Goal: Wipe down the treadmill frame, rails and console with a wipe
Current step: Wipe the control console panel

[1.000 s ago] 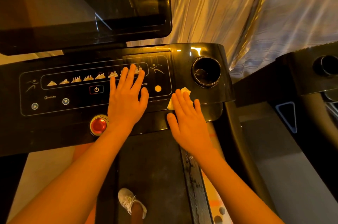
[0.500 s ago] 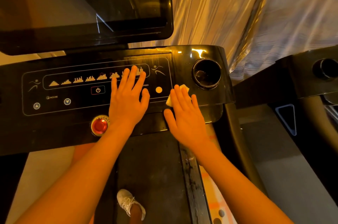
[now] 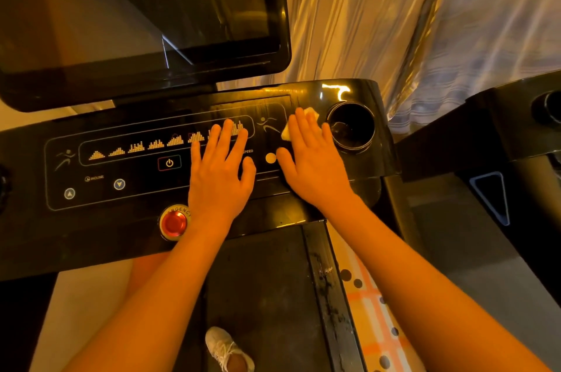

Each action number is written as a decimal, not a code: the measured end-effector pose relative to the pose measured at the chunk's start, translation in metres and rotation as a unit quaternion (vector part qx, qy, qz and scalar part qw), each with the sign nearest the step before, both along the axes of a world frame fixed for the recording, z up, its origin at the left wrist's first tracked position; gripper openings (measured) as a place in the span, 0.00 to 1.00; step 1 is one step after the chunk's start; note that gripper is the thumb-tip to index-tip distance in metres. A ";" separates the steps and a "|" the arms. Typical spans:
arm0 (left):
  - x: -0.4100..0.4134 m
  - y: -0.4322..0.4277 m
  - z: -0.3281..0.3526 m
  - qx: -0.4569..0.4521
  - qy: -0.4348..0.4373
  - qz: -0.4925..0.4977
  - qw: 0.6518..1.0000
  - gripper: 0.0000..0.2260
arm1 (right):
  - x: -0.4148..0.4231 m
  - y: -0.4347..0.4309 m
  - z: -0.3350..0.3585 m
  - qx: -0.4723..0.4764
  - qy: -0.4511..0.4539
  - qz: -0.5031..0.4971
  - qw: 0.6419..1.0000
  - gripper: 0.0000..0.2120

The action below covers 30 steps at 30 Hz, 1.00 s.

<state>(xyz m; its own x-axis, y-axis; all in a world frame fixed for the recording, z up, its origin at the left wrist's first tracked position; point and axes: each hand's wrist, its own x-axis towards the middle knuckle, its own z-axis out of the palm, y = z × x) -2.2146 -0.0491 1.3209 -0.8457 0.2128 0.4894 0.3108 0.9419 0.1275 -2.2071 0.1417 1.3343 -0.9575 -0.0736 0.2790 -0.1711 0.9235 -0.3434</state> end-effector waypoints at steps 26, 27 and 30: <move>0.000 -0.001 -0.001 0.000 0.008 -0.002 1.000 0.24 | -0.046 0.005 0.023 -0.026 -0.005 0.000 1.000 0.31; 0.000 -0.001 0.000 0.001 0.008 -0.003 1.000 0.24 | -0.028 0.002 0.012 -0.029 0.001 0.001 1.000 0.31; 0.000 0.000 -0.001 0.006 0.008 -0.006 1.000 0.24 | 0.046 -0.005 -0.023 -0.026 -0.020 -0.004 0.999 0.32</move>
